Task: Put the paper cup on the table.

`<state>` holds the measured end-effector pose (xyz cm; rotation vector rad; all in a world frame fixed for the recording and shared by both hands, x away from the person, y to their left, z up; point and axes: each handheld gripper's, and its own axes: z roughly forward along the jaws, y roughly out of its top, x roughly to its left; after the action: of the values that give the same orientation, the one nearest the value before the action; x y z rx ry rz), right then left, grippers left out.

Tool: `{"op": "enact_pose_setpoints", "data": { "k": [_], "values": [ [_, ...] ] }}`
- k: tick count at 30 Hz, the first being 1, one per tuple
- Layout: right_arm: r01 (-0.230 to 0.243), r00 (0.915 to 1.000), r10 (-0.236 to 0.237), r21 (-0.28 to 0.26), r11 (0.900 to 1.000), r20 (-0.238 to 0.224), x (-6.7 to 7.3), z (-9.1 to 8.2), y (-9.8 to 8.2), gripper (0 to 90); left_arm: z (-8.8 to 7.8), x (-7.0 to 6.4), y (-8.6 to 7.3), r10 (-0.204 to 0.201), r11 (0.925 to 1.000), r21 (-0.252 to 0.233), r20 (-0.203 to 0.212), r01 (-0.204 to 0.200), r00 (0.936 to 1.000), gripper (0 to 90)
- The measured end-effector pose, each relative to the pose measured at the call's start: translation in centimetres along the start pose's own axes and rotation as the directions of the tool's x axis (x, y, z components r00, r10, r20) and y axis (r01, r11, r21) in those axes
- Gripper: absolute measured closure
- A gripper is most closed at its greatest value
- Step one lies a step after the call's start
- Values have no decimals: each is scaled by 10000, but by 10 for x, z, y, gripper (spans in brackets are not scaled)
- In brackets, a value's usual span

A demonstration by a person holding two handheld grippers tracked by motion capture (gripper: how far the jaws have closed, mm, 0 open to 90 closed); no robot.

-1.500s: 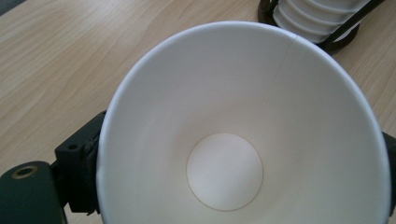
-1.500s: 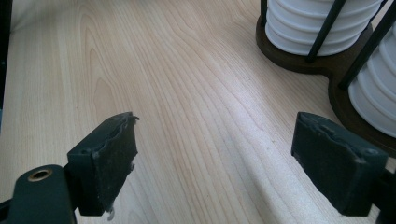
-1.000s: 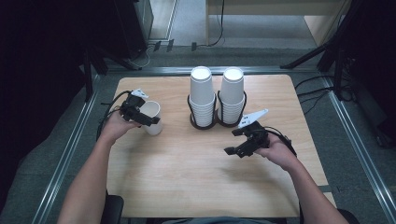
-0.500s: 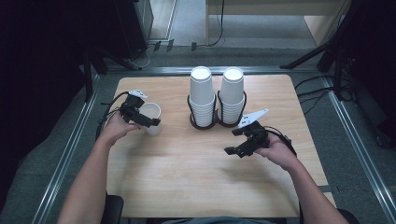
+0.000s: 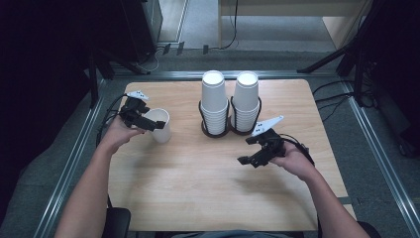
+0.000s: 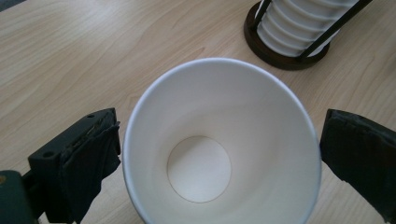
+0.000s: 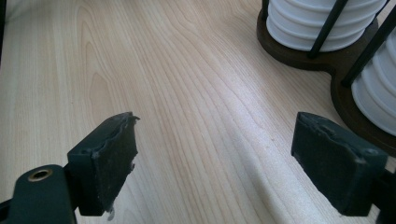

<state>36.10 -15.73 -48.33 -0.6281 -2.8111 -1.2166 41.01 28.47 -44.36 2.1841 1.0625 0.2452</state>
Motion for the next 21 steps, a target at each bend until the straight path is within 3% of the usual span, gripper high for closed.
{"op": "enact_pose_setpoints", "data": {
  "k": [8,15,21],
  "values": [
    [26,10000,-26,40,10000,-34,1,1,2,143,-16,-6,10,94,9999,-127,179,-92,9998,0],
    [65,10000,-65,24,10000,-48,1,0,2,143,-18,-10,13,102,9999,11,380,-102,9992,0],
    [54,10000,-53,13,10000,-62,0,0,2,143,-19,-21,20,343,9994,71,554,-347,9979,0]
  ]
}}
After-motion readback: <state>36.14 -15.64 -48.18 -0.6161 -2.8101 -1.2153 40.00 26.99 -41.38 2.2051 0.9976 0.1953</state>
